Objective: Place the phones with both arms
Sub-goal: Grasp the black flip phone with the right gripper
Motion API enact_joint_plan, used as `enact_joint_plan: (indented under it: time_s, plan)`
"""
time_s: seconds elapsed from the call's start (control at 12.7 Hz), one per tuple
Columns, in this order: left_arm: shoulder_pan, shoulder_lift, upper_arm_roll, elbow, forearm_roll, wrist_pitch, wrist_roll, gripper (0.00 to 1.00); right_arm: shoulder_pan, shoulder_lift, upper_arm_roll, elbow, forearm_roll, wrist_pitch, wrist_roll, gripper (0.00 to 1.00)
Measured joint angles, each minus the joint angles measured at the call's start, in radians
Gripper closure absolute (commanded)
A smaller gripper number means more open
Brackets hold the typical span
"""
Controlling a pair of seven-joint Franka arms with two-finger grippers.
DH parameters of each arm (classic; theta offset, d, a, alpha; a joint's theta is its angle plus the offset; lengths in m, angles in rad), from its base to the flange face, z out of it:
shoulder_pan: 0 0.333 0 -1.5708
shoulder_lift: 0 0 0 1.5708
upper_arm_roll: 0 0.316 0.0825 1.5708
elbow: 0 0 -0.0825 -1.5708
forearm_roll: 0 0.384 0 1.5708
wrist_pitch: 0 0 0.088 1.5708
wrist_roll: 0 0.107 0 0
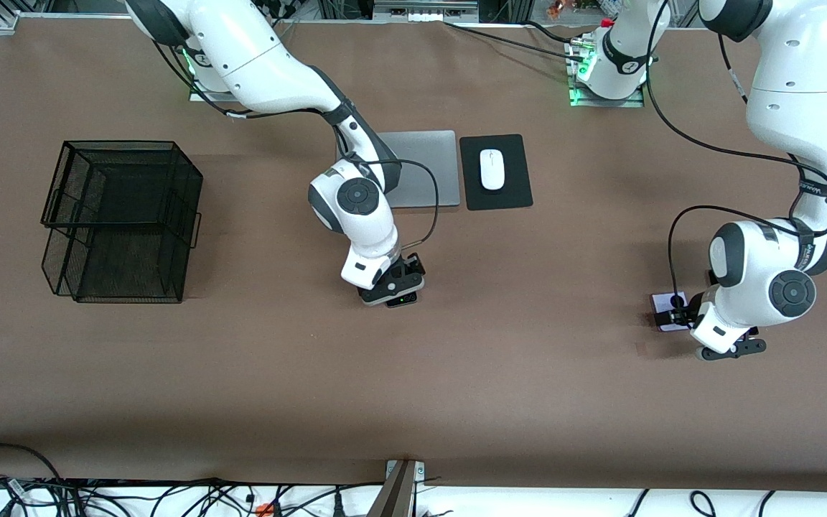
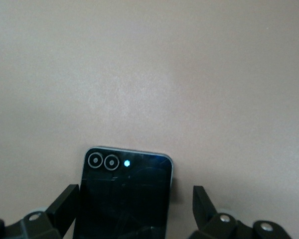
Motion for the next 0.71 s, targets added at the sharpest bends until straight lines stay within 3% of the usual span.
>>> enact_joint_plan:
  time_s: [0.39, 0.47, 0.63, 0.71]
  plan:
    - [0.002, 0.001, -0.005, -0.01, 0.0, 0.0, 0.01, 0.0, 0.033, 0.022, -0.02, 0.001, 0.0, 0.045, 0.045, 0.02]
    - [0.002, 0.001, -0.006, -0.011, 0.0, 0.0, 0.01, 0.0, 0.034, 0.023, -0.02, 0.001, 0.0, 0.045, 0.045, 0.15]
    - [0.002, 0.001, -0.009, -0.012, 0.0, 0.0, 0.01, 0.0, 0.035, 0.024, -0.022, 0.001, -0.008, 0.044, 0.045, 0.6]
    - [0.002, 0.001, -0.01, -0.013, 0.0, 0.0, 0.011, 0.0, 0.034, 0.024, -0.025, 0.002, -0.01, 0.043, 0.045, 0.72]
